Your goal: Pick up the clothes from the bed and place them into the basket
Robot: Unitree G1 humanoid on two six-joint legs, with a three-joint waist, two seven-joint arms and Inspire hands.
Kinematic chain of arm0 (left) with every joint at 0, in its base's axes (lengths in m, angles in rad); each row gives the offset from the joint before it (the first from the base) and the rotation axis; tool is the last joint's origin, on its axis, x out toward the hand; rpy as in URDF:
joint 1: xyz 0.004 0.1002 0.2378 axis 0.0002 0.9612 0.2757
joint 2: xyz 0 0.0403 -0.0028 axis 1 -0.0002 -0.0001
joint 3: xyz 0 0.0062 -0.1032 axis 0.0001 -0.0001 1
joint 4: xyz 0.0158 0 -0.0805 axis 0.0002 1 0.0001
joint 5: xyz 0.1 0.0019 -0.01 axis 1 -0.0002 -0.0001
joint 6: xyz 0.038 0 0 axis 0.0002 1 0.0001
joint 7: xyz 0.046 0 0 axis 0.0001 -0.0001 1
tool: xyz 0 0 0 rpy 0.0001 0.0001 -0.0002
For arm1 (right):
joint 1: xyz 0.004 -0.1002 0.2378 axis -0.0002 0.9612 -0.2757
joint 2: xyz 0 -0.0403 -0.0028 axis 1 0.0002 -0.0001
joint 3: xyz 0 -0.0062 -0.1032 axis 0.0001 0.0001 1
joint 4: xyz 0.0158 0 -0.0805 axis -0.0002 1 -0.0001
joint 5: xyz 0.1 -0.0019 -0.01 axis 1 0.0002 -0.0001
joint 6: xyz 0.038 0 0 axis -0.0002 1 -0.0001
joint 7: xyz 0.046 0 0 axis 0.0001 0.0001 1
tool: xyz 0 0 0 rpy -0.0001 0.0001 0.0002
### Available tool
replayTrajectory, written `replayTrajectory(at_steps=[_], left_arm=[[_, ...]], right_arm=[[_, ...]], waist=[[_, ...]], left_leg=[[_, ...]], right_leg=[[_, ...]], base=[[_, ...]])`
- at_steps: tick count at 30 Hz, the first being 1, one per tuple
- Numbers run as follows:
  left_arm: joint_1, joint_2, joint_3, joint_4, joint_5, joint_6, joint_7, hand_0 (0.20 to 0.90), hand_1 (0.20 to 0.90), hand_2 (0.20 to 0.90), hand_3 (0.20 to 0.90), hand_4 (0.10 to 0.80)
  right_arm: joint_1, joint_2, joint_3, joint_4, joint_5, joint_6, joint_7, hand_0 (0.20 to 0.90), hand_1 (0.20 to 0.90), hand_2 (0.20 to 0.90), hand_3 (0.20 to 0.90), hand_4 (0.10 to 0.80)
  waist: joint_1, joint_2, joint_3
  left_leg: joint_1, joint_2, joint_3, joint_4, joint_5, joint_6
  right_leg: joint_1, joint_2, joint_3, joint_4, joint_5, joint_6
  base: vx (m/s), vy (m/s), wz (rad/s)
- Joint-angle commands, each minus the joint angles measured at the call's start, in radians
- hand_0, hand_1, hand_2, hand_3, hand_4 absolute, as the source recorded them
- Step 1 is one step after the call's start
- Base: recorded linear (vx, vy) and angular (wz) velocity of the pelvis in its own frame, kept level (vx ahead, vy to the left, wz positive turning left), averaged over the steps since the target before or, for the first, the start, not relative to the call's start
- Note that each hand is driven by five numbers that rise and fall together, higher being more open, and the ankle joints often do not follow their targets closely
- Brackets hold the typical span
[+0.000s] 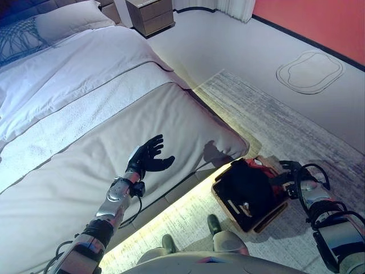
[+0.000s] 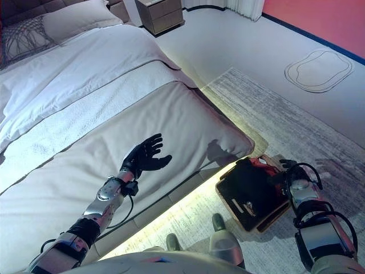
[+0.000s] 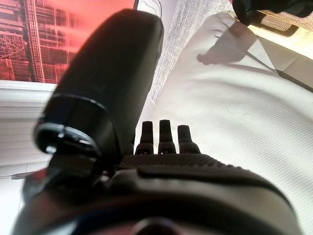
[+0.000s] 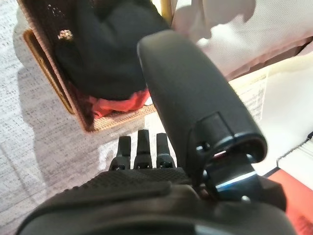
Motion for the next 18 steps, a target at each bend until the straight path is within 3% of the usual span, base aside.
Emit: replayTrajectory(at_steps=[1, 8, 13, 18], left_arm=[[-0.101, 0.020, -0.044, -0.005, -0.015, -0.097, -0.018, 0.900, 0.900, 0.900, 0.900, 0.800], [-0.091, 0.021, -0.027, -0.009, -0.028, -0.081, -0.005, 0.900, 0.900, 0.900, 0.900, 0.800], [-0.049, 0.018, -0.015, -0.016, -0.014, -0.063, 0.004, 0.900, 0.900, 0.900, 0.900, 0.800], [-0.001, -0.016, 0.018, -0.020, -0.004, -0.060, 0.027, 0.900, 0.900, 0.900, 0.900, 0.800]], right_arm=[[-0.108, -0.028, 0.006, 0.067, -0.007, -0.059, -0.066, 0.900, 0.900, 0.900, 0.900, 0.800], [-0.066, -0.037, -0.008, -0.042, -0.016, -0.063, -0.128, 0.900, 0.900, 0.900, 0.900, 0.800], [-0.045, -0.057, 0.003, -0.323, -0.094, -0.066, -0.250, 0.900, 0.900, 0.900, 0.900, 0.800], [0.085, 0.014, 0.009, -0.630, -0.205, -0.173, -0.303, 0.900, 0.900, 0.900, 0.900, 0.800]], waist=[[0.018, -0.018, -0.070], [0.008, -0.026, -0.068], [0.005, -0.028, -0.066], [0.012, -0.035, -0.068]], left_leg=[[-0.014, -0.005, -0.070, 0.042, -0.086, 0.011], [-0.011, -0.003, -0.072, 0.035, -0.081, 0.011], [-0.006, -0.005, -0.092, 0.018, -0.069, 0.009], [-0.026, -0.016, -0.128, 0.005, -0.056, 0.010]], right_leg=[[-0.026, 0.013, -0.035, 0.083, -0.039, -0.016], [-0.025, 0.015, -0.028, 0.082, -0.036, -0.015], [-0.015, 0.017, -0.033, 0.071, -0.032, -0.017], [-0.009, 0.015, -0.048, 0.032, -0.020, -0.014]], base=[[0.000, 0.000, 0.00], [0.000, 0.000, 0.00], [0.013, -0.002, 0.00], [0.010, 0.000, 0.11]])
